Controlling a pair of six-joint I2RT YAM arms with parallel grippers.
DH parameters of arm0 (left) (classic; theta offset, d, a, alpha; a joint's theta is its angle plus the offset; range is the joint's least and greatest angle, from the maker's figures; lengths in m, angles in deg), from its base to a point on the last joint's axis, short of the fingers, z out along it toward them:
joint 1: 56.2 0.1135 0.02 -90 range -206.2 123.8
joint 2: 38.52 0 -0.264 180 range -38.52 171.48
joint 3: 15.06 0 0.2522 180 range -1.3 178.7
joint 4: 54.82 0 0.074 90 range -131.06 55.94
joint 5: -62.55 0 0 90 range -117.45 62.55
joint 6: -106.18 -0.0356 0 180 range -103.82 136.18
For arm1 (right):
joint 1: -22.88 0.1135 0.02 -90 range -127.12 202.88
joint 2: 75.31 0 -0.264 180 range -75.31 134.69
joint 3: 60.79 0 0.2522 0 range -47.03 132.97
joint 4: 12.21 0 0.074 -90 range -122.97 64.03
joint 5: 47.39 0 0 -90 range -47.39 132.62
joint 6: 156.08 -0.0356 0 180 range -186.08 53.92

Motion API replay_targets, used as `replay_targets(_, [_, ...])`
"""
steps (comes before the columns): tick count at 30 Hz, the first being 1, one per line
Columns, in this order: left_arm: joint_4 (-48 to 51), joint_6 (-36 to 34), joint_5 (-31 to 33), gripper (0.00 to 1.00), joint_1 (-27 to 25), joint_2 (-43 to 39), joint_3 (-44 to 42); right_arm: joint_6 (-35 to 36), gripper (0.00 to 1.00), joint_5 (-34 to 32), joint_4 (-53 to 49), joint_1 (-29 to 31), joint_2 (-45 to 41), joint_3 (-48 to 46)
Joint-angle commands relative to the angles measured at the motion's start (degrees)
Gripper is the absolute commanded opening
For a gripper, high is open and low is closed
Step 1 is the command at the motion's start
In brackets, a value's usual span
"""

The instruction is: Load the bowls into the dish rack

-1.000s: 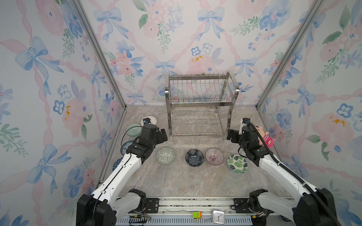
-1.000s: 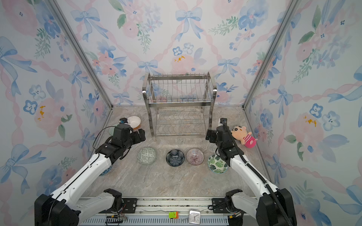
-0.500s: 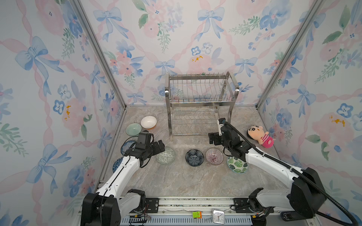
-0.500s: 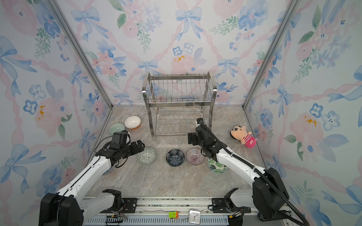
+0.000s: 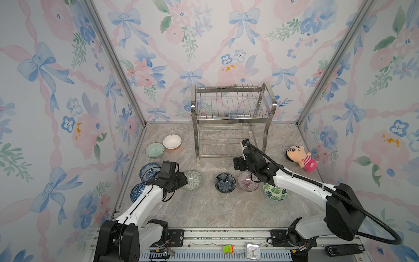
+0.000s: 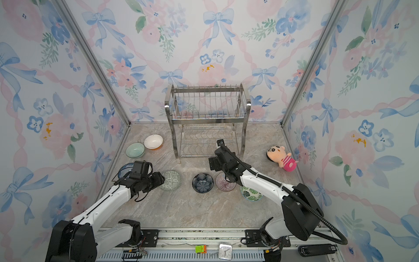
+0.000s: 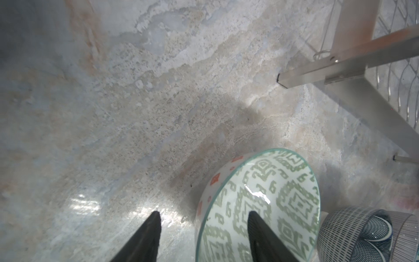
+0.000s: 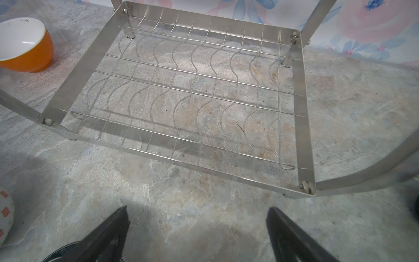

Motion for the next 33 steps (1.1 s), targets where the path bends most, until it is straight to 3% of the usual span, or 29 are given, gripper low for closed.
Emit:
replay_targets(1, [-1.59, 0.88, 0.73, 0.55, 0.32, 0.54, -0.71, 0.29, 0.97, -1.27, -1.43, 0.77, 0.64, 1.25])
replay_targets(3, [-1.96, 0.97, 0.84, 0.53, 0.25, 0.93, -0.99, 0.18, 0.96, -1.45, -0.9, 0.84, 0.64, 0.93])
replay_targets(5, [-2.05, 0.69, 0.96, 0.41, 0.12, 1.21, -0.77, 0.1, 0.96, -1.36, -0.95, 0.82, 0.88, 0.98])
replay_targets(15, [-2.65, 0.7, 2.38, 0.33, -2.05, 2.62, -0.82, -0.26, 0.96, -1.28, -1.06, 0.78, 1.15, 1.11])
replay_targets(20, [-2.68, 0.32, 3.77, 0.23, -4.57, 4.34, 0.67, -0.44, 0.97, -1.33, -1.37, 0.83, 1.08, 1.02])
replay_targets(33, [-4.93, 1.1, 6.97, 0.23, -9.16, 9.39, 5.75, -1.22, 0.97, -1.26, -1.76, 0.79, -0.69, 0.17])
